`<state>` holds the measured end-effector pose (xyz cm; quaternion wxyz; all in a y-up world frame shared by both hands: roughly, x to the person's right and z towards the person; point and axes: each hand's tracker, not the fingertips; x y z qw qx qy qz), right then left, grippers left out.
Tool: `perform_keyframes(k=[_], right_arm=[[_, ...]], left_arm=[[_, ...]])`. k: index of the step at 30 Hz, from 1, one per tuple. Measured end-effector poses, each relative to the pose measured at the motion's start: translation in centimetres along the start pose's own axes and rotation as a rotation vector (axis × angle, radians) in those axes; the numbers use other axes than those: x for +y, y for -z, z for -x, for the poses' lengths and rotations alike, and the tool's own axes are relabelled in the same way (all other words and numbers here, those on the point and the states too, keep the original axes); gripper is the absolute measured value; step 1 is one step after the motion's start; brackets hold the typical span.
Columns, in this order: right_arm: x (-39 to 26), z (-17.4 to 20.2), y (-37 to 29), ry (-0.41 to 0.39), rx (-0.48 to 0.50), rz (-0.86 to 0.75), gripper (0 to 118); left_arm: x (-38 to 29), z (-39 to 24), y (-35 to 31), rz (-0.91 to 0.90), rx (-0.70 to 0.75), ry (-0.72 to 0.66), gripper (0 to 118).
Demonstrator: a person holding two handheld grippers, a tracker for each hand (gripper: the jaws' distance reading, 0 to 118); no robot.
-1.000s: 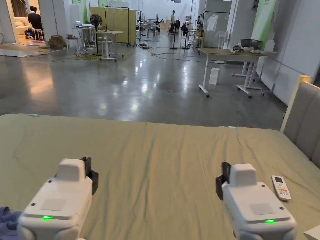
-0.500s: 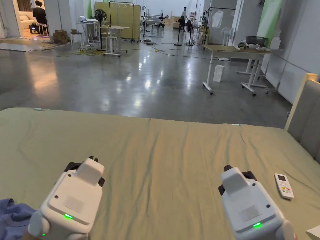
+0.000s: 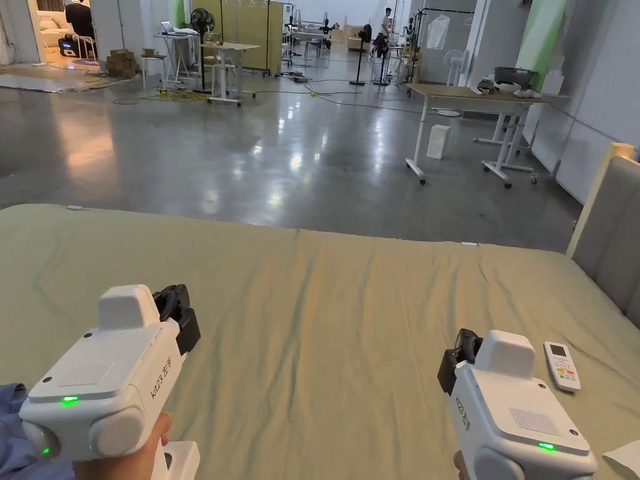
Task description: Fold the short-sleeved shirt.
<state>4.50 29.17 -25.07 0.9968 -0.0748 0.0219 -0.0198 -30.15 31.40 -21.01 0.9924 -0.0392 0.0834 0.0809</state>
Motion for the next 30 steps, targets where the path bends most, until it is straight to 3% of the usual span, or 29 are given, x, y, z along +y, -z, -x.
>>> perform_keyframes(k=[7,12,17,20,21,22,24,25,26,30], right_arm=[[-0.3,1.2,0.5,-0.064,0.057,0.013,0],[-1.5,2.9,0.4,-0.098,0.107,0.035,0],[-3.1,4.6,1.2,-0.115,0.148,0.079,0],[-3.6,5.7,1.4,-0.119,0.173,0.096,0],[-3.8,6.1,1.6,-0.122,0.183,0.101,0],[-3.9,6.4,1.6,-0.125,0.188,0.105,0],[-4.2,7.0,1.8,-0.131,0.200,0.114,0],[-4.3,7.2,1.8,-0.132,0.203,0.117,0],[-4.4,7.5,1.8,-0.136,0.203,0.120,0],[-5.6,7.9,2.3,-0.155,0.216,0.134,0]], left_arm=[[-0.3,2.0,0.8,0.185,-0.029,0.112,6],[-1.2,7.0,0.0,0.391,0.043,0.049,6],[-2.4,14.1,-0.9,0.486,0.085,-0.059,6],[-3.7,18.1,-0.7,0.585,0.157,-0.033,7],[-4.4,19.2,-0.6,0.610,0.186,-0.002,12],[-4.9,20.1,-0.5,0.629,0.205,0.009,26],[-6.5,22.4,0.0,0.690,0.247,-0.004,65],[-7.3,23.4,0.3,0.719,0.263,-0.023,90],[-8.2,24.2,0.6,0.766,0.285,-0.045,102],[-11.6,26.4,1.5,0.842,0.292,-0.122,106]])
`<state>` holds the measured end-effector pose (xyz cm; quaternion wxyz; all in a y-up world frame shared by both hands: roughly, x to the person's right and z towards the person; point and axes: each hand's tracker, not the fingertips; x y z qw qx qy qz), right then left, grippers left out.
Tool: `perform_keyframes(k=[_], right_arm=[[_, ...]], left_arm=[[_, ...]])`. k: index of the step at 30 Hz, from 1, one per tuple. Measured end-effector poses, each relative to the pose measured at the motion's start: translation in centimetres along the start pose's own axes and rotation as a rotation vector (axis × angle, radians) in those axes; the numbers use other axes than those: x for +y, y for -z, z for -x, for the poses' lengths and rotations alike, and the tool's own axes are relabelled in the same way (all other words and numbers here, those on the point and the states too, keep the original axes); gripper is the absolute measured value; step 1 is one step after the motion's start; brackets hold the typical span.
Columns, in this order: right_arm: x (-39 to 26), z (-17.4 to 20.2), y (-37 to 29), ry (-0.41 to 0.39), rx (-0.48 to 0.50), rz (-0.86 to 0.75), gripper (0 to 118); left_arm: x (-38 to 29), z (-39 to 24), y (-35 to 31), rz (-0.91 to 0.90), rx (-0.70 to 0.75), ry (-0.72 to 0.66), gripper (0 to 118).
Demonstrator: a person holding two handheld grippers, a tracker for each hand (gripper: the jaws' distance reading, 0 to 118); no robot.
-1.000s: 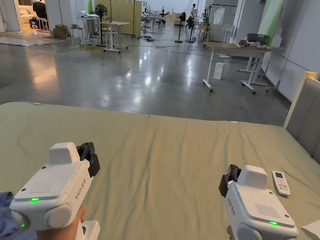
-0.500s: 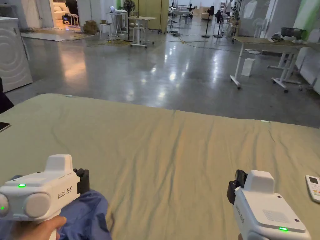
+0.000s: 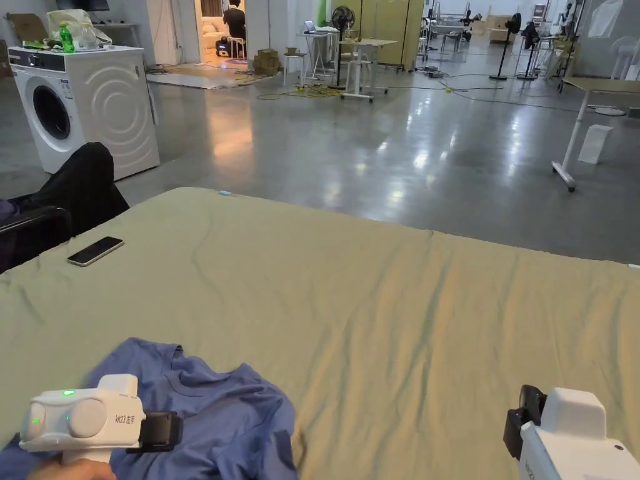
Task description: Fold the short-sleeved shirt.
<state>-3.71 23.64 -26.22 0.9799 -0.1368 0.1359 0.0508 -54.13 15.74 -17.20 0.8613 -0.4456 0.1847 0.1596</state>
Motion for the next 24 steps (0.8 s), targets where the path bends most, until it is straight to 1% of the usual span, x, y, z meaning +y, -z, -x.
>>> perform_keyframes(k=[2,3,6,8,9,10,11,12,13,14,15,16,20,24], right_arm=[[0.1,0.2,-0.1,-0.004,0.002,0.008,0],[0.0,0.3,0.0,-0.005,0.003,0.013,0],[0.0,0.4,-0.2,-0.005,0.002,0.024,0],[-0.1,0.4,-0.2,-0.012,-0.001,0.029,0],[-0.2,0.4,-0.1,-0.017,-0.001,0.033,0],[-0.5,0.3,0.1,-0.019,-0.003,0.034,0],[-0.6,0.3,0.2,-0.021,-0.003,0.036,0],[-0.7,0.3,0.3,-0.023,-0.001,0.039,0],[-0.8,0.3,0.4,-0.023,0.000,0.042,0],[-0.3,0.4,0.2,-0.023,0.002,0.046,0],[-0.4,0.4,0.2,-0.022,0.003,0.048,0],[-0.5,0.4,0.3,-0.020,0.002,0.052,0],[-1.5,0.2,0.7,-0.013,-0.002,0.058,0],[-1.3,0.1,0.3,-0.005,-0.008,0.049,0]], left_arm=[[-0.5,0.3,2.0,0.044,0.004,-0.015,105],[-0.8,0.2,2.9,0.075,0.036,-0.007,104],[-1.6,0.6,5.6,0.114,0.124,0.041,92],[-2.3,0.2,5.6,0.051,0.128,0.064,90],[-2.3,-0.2,5.6,0.057,0.143,0.068,88],[-2.2,-0.5,5.5,0.053,0.146,0.079,81],[-2.2,-0.9,5.3,0.043,0.142,0.094,69],[-2.4,-1.1,5.1,0.019,0.125,0.119,54],[-2.4,-1.4,5.0,0.005,0.116,0.146,30],[-2.5,-1.8,5.2,0.009,0.109,0.175,20],[-2.6,-2.0,5.5,0.018,0.121,0.188,18],[-3.2,-2.9,4.4,0.011,0.130,0.184,11],[-2.9,-0.9,4.0,-0.025,0.073,0.089,6],[-2.1,-0.5,1.5,-0.138,0.053,0.113,5]])
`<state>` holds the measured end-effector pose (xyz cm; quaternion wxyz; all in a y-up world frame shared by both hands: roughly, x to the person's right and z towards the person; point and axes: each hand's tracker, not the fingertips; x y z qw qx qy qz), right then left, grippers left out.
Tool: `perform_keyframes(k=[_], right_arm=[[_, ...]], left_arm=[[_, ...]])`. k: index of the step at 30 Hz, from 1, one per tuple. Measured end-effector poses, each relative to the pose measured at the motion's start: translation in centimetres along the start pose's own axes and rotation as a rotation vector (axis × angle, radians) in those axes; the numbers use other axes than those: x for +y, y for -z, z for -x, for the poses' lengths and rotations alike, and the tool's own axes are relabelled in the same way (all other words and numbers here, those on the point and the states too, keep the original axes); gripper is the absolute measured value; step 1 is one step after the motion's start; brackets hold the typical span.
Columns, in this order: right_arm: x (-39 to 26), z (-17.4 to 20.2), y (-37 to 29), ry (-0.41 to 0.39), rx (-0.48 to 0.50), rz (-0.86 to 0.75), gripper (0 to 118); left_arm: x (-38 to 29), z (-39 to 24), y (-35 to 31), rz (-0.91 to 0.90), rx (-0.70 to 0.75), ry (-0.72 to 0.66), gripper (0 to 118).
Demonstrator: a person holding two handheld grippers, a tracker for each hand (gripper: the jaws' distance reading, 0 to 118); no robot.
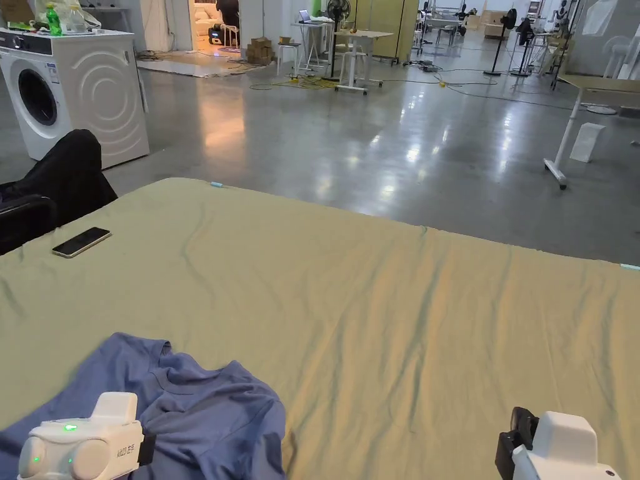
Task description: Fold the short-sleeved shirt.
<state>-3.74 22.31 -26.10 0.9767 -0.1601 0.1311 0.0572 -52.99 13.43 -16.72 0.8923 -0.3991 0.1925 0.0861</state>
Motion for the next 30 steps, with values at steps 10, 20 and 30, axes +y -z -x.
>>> perform_keyframes(k=[10,20,30], right_arm=[[1.7,-1.2,-1.0,0.007,-0.024,-0.044,0],[3.3,-3.7,-2.8,0.026,-0.065,-0.098,0],[3.9,-8.0,-5.6,0.054,-0.160,-0.142,0]], left_arm=[[7.1,-1.8,-9.2,-0.312,-0.067,-0.007,5],[15.2,-11.0,-18.8,-0.567,-0.245,0.124,4],[18.0,-24.9,-23.9,-0.651,-0.545,0.279,4]])
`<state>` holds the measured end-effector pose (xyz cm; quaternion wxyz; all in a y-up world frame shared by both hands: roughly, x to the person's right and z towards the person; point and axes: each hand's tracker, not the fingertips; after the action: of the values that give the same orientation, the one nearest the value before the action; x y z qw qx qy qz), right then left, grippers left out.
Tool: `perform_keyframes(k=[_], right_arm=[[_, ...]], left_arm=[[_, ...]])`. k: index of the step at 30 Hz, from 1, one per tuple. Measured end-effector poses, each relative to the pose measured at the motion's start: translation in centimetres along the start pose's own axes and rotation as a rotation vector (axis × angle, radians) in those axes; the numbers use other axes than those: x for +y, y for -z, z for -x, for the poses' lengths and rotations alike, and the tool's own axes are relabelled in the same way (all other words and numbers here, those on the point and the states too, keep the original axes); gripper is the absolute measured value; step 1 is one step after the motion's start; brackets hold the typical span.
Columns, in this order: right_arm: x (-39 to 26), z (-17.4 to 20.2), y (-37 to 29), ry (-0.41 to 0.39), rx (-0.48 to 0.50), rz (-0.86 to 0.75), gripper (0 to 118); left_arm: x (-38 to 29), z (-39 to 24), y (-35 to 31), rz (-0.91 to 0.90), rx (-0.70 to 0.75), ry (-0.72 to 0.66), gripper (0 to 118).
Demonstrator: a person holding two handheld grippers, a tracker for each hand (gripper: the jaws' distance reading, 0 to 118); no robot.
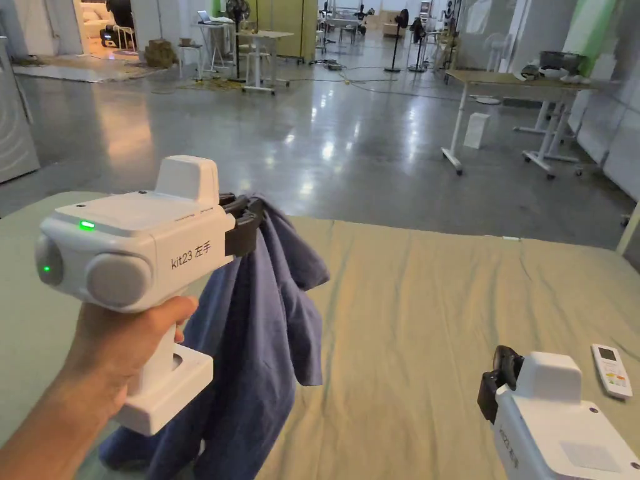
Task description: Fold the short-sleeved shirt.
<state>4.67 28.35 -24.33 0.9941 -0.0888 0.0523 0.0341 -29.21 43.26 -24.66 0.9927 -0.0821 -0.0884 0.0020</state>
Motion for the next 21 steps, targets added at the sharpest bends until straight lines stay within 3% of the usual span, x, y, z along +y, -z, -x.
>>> perform_keyframes(k=[9,17,18,21], right_arm=[[0.1,-4.4,-2.2,-0.002,-0.089,-0.013,0],[-1.3,-5.9,-2.4,0.007,-0.121,0.019,0],[-1.4,-5.9,-2.4,0.009,-0.119,0.025,0],[-1.6,-5.6,-2.3,0.020,-0.110,0.045,0]], left_arm=[[-7.9,-12.4,6.6,0.216,-0.258,0.013,4],[-19.1,-17.9,9.0,0.409,-0.334,-0.041,6],[-20.0,-18.2,8.9,0.416,-0.331,-0.042,9],[-21.4,-17.6,8.3,0.448,-0.318,-0.079,48]])
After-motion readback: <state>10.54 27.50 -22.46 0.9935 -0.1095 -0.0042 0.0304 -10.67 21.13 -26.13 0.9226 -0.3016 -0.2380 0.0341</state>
